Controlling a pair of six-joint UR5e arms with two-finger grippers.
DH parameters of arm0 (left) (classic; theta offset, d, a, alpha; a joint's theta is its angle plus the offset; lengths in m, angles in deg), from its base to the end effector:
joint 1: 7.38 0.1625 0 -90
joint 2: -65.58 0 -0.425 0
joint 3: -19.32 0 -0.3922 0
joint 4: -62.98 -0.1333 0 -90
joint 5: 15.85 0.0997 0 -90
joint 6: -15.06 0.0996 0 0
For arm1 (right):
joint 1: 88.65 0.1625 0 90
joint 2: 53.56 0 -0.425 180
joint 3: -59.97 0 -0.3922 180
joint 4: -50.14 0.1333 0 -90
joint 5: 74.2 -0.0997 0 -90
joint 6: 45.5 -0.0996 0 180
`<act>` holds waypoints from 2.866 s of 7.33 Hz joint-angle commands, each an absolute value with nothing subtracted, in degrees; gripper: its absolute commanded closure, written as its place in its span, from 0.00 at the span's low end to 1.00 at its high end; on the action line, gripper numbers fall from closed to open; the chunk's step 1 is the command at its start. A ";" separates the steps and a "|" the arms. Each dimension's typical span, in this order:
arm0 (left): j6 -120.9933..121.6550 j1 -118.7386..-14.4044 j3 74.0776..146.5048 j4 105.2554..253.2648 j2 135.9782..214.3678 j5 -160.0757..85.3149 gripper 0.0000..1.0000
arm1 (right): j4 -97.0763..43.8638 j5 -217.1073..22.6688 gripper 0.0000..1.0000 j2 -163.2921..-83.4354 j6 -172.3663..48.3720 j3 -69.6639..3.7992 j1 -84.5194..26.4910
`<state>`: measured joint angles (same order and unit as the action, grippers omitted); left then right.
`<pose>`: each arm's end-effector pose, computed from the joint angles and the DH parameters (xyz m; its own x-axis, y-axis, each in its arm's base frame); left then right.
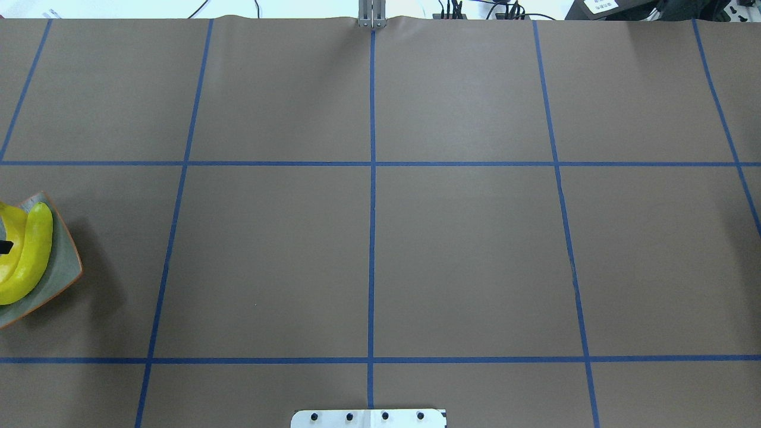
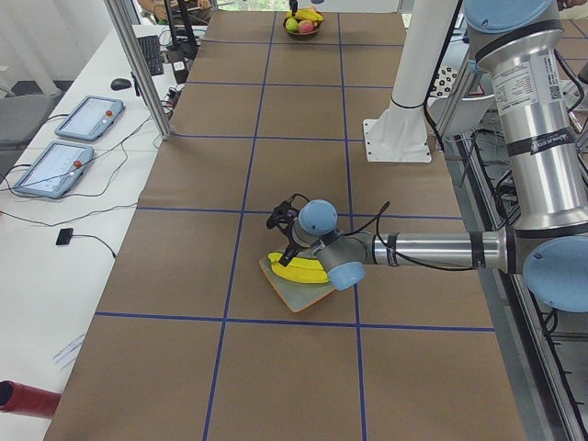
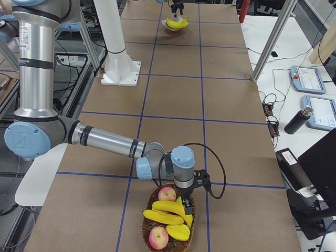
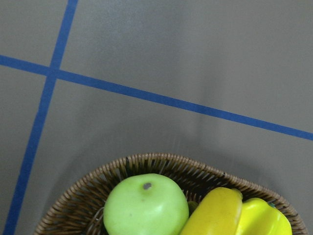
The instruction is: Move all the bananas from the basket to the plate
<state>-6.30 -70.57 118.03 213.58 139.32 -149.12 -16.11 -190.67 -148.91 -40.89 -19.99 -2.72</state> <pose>0.1168 -0.3753 0.5860 0.4739 0.5658 -0.6748 -0.1058 0.7973 0.5942 0.0567 -0.4553 0.7634 0.8798 -0.2071 0.4279 0.1414 0.9734 0.1804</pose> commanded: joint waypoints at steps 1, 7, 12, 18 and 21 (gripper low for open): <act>-6.30 -70.57 118.02 213.45 140.02 -149.09 0.00 | -15.95 -189.16 0.18 -149.36 -40.48 -18.52 -2.86; -6.38 -70.57 118.02 213.36 140.64 -149.00 0.00 | -16.04 -189.77 0.18 -148.66 -41.19 -17.98 -3.66; -6.38 -70.57 117.93 213.27 140.99 -149.00 0.00 | -15.95 -189.25 0.18 -149.35 -42.42 -17.20 -5.06; -6.38 -70.57 117.58 213.27 141.52 -149.00 0.00 | -15.95 -189.07 1.00 -148.92 -41.90 -17.89 -5.59; -6.38 -70.57 117.41 213.19 141.52 -149.00 0.00 | -15.95 -189.07 1.00 -148.83 -41.63 -20.18 -3.76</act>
<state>-6.38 -70.57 117.46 213.26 141.52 -149.00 -15.93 -189.03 -149.02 -41.74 -19.49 -4.94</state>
